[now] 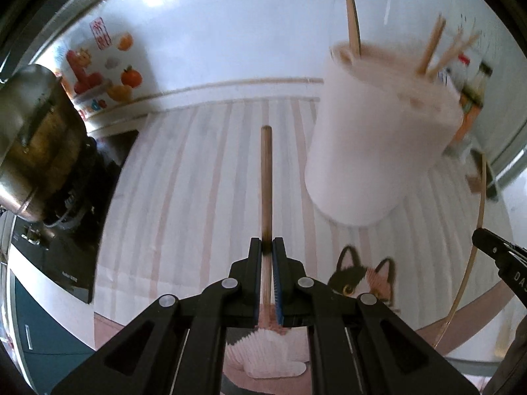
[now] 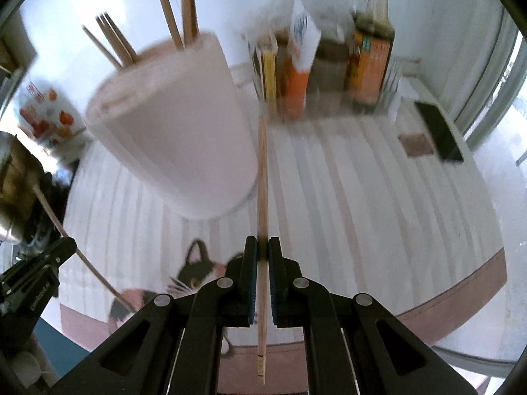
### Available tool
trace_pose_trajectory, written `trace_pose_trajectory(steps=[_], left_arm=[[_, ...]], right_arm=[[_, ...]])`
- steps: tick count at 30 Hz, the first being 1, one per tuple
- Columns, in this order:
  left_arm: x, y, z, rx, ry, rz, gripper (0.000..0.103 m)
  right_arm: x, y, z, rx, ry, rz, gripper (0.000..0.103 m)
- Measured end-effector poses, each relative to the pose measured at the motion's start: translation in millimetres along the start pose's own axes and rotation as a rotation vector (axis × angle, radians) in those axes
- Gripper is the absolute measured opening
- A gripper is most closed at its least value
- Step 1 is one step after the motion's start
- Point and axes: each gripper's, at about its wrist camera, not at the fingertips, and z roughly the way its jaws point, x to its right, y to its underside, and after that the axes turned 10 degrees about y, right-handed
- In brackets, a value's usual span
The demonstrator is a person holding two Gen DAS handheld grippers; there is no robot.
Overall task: Organize utensils
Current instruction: 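Lift the left tool's chopstick up over the pink holder while the right tool carries its own, then open the left tool over the holder while the right tool releases its chopstick into it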
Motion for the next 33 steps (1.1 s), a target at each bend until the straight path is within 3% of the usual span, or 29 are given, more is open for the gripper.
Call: trace_pose_trajectory(steps=[9,16,21,26,33], left_arm=[[-7,-44,-70,0.15,0.066,-0.047,0.004],[-5,-89,-141,0.279,0.163,-0.069,0.004],[10,-124,-173,0.349,0.231,-0.049,0.004],[30,-157,-161,0.344,0.277,-0.036,0.004],[46,-202,-87,0.23,0.28,-0.034,0.004]], right_arm=[[-2,-45,-48,0.137,-0.076,0.041,0.007],[5,-107,-105,0.281,-0.186,0.122,0.007],[1,-150,-135,0.379,-0.218,0.15,0.007],[-11,-195,-132,0.445,-0.25,0.189,0.007],[-27,-227,-92,0.474,-0.237,0.214,0.007]])
